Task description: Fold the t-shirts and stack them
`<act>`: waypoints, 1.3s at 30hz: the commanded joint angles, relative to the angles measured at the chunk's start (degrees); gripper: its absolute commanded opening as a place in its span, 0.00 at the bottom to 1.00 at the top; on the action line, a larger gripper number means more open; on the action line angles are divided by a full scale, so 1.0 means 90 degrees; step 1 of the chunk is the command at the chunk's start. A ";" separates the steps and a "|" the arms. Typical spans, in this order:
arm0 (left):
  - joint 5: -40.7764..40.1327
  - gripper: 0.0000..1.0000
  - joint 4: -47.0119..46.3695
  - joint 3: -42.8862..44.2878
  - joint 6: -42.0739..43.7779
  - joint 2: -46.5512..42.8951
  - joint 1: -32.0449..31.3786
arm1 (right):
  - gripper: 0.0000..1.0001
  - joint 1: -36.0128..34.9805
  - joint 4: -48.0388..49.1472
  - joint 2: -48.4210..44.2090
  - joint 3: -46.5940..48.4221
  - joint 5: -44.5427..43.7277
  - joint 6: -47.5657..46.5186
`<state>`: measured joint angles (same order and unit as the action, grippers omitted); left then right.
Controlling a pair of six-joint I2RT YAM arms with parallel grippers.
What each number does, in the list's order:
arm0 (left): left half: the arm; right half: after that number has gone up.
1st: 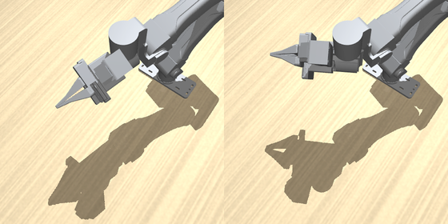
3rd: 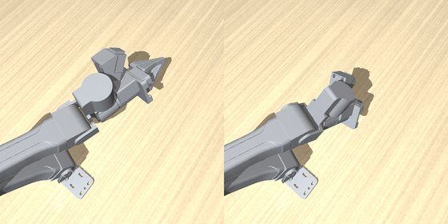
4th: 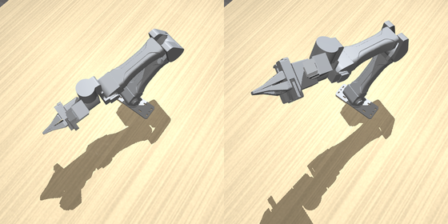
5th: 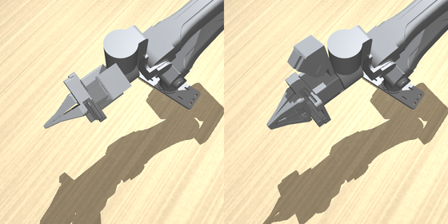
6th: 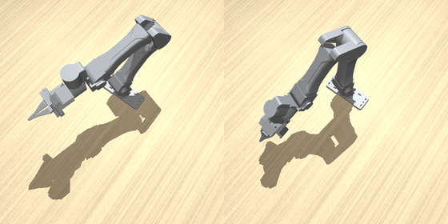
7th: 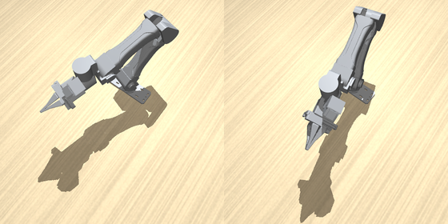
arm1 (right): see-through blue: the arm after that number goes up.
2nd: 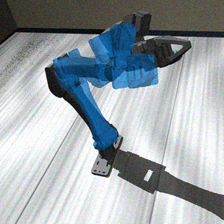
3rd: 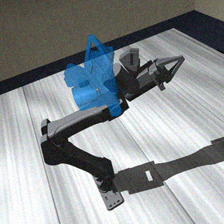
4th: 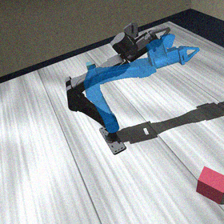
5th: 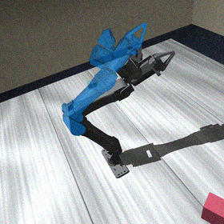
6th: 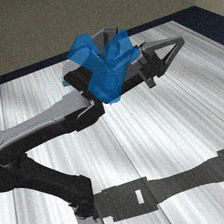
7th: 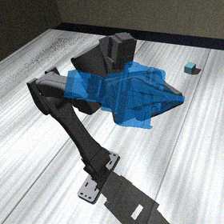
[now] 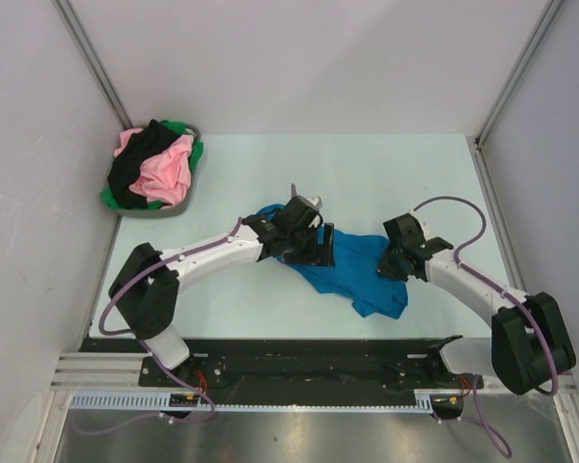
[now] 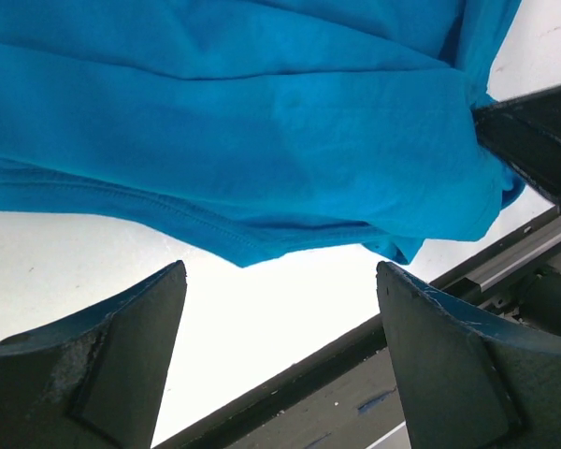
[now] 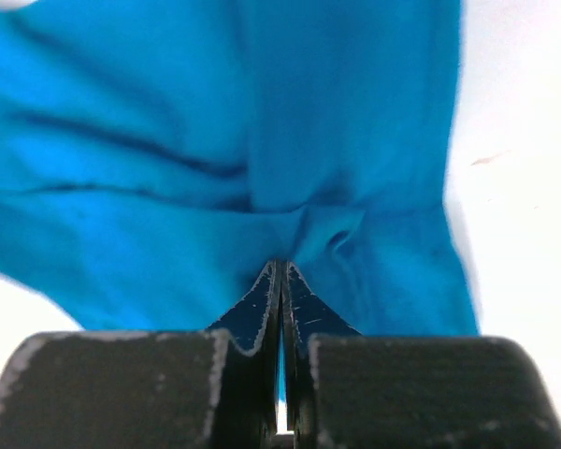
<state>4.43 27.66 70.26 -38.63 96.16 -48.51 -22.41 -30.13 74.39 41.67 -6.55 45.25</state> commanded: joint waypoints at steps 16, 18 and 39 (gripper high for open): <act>-0.0472 0.90 0.0081 -0.1166 -0.0112 -0.2422 0.0673 | 0.65 -0.2355 -0.0988 -0.0296 0.1640 -0.1635 0.0402; -0.0472 0.90 0.0091 -0.1215 -0.0112 -0.2462 0.0673 | 0.67 -0.1830 -0.1076 -0.0365 0.1572 -0.1597 0.0227; -0.0336 0.91 -0.0173 -0.1410 -0.0043 -0.2189 0.0820 | 0.61 -0.0439 0.0164 -0.0327 -0.0352 -0.0689 -0.0155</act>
<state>1.23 27.88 57.84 -39.03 76.14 -41.60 -26.76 -33.17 70.13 39.90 -14.02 44.49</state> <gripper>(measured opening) 0.911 0.643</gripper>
